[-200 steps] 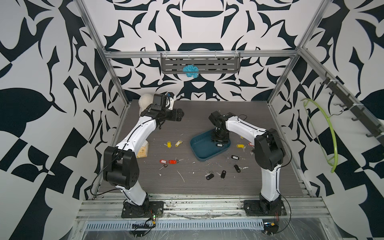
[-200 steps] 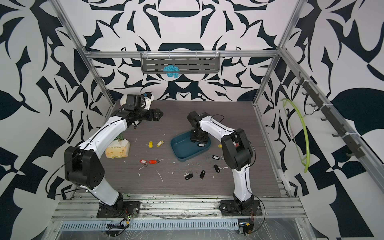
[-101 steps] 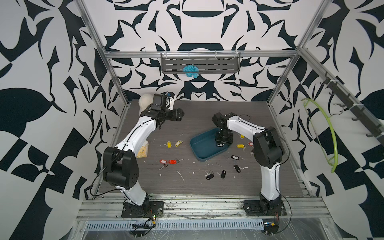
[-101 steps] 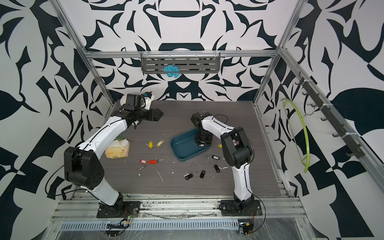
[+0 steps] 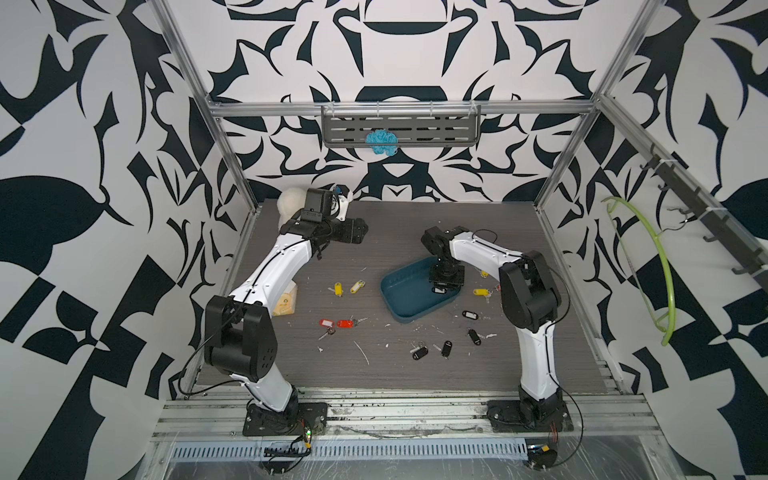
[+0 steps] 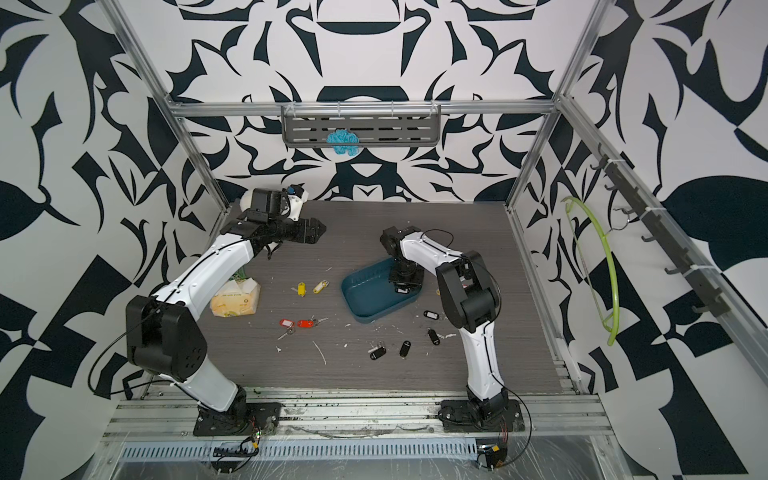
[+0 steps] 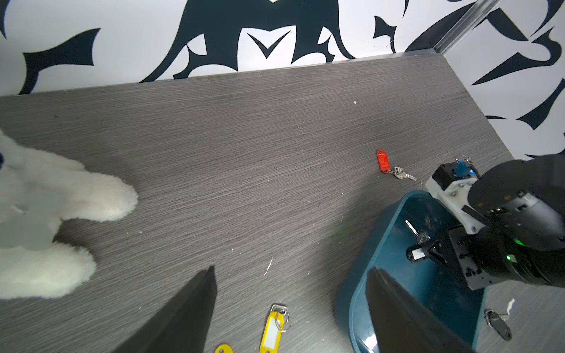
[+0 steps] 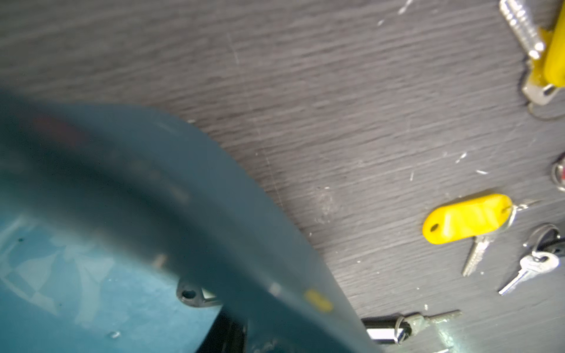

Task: Take the keys out of the storage box
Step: Pick up the key from the storage box.

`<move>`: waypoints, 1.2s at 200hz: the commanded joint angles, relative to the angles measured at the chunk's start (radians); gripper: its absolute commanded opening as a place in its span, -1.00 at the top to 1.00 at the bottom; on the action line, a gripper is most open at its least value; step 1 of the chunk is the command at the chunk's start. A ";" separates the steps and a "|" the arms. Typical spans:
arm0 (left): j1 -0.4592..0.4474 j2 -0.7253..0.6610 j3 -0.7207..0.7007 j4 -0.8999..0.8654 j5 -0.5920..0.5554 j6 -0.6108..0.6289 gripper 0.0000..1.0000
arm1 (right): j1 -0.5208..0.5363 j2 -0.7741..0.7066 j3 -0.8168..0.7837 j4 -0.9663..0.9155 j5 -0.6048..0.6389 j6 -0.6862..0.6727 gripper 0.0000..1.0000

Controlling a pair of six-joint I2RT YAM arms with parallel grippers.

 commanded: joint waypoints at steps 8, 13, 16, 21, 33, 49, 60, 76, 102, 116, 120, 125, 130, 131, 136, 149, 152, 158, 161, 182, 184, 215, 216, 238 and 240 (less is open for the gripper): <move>-0.004 -0.034 -0.011 -0.011 0.002 0.017 -0.69 | -0.008 -0.010 0.039 -0.017 0.031 -0.006 0.51; -0.004 -0.034 -0.011 -0.011 0.002 0.017 -0.69 | -0.009 -0.007 0.040 -0.017 0.033 -0.008 0.52; -0.004 -0.035 -0.011 -0.011 0.002 0.017 -0.69 | -0.009 -0.007 0.042 -0.018 0.033 -0.009 0.53; -0.004 -0.034 -0.010 -0.011 0.002 0.017 -0.69 | -0.011 -0.005 0.045 -0.017 0.035 -0.011 0.56; -0.004 -0.034 -0.010 -0.011 0.002 0.017 -0.69 | -0.014 -0.002 0.050 -0.016 0.040 -0.015 0.60; -0.004 -0.033 -0.008 -0.011 0.001 0.018 -0.69 | -0.019 0.001 0.053 -0.012 0.040 -0.019 0.68; -0.004 -0.033 -0.008 -0.013 0.000 0.020 -0.69 | -0.022 0.001 0.054 -0.008 0.042 -0.021 0.77; -0.004 -0.033 -0.007 -0.014 -0.001 0.021 -0.69 | -0.025 0.002 0.055 -0.005 0.040 -0.022 0.92; -0.004 -0.034 -0.008 -0.016 0.000 0.024 -0.69 | -0.027 -0.006 0.049 -0.004 0.033 -0.021 0.98; -0.004 -0.035 -0.010 -0.016 0.001 0.024 -0.69 | -0.027 -0.015 0.035 0.002 0.029 -0.019 0.98; -0.004 -0.035 -0.012 -0.016 0.001 0.024 -0.69 | -0.026 -0.017 0.030 0.004 0.028 -0.019 0.97; -0.004 -0.037 -0.013 -0.016 0.001 0.024 -0.69 | -0.028 -0.019 0.025 0.005 0.026 -0.018 0.95; -0.004 -0.037 -0.014 -0.014 0.002 0.024 -0.69 | -0.026 -0.019 0.022 0.005 0.025 -0.018 0.96; -0.004 -0.037 -0.014 -0.014 0.002 0.023 -0.69 | -0.026 -0.019 0.022 0.006 0.025 -0.019 0.96; -0.004 -0.036 -0.014 -0.014 0.004 0.023 -0.69 | -0.028 -0.020 0.017 0.008 0.024 -0.018 0.98; -0.004 -0.036 -0.014 -0.013 0.005 0.023 -0.69 | -0.027 -0.024 0.012 0.013 0.022 -0.018 1.00; -0.004 -0.036 -0.014 -0.013 0.005 0.022 -0.69 | -0.026 -0.026 0.010 0.015 0.024 -0.019 1.00; -0.004 -0.037 -0.014 -0.013 0.006 0.021 -0.69 | -0.027 -0.030 0.007 0.019 0.024 -0.018 1.00; -0.004 -0.036 -0.014 -0.013 0.006 0.021 -0.69 | -0.027 -0.032 0.007 0.021 0.024 -0.018 1.00; -0.004 -0.040 -0.016 -0.013 0.006 0.021 -0.69 | -0.027 -0.052 0.018 0.018 0.016 -0.018 1.00; -0.004 -0.039 -0.016 -0.013 0.006 0.021 -0.69 | -0.026 -0.054 0.020 0.018 0.015 -0.018 1.00; -0.004 -0.043 -0.018 -0.011 0.005 0.021 -0.69 | -0.026 -0.102 0.059 -0.007 -0.010 -0.021 1.00; -0.004 -0.043 -0.019 -0.011 0.005 0.021 -0.69 | -0.026 -0.103 0.060 -0.008 -0.011 -0.020 1.00; -0.004 -0.046 -0.024 -0.010 0.009 0.020 -0.69 | -0.027 -0.133 0.098 -0.045 -0.026 -0.020 1.00; -0.004 -0.046 -0.024 -0.010 0.009 0.019 -0.69 | -0.026 -0.136 0.102 -0.048 -0.027 -0.020 1.00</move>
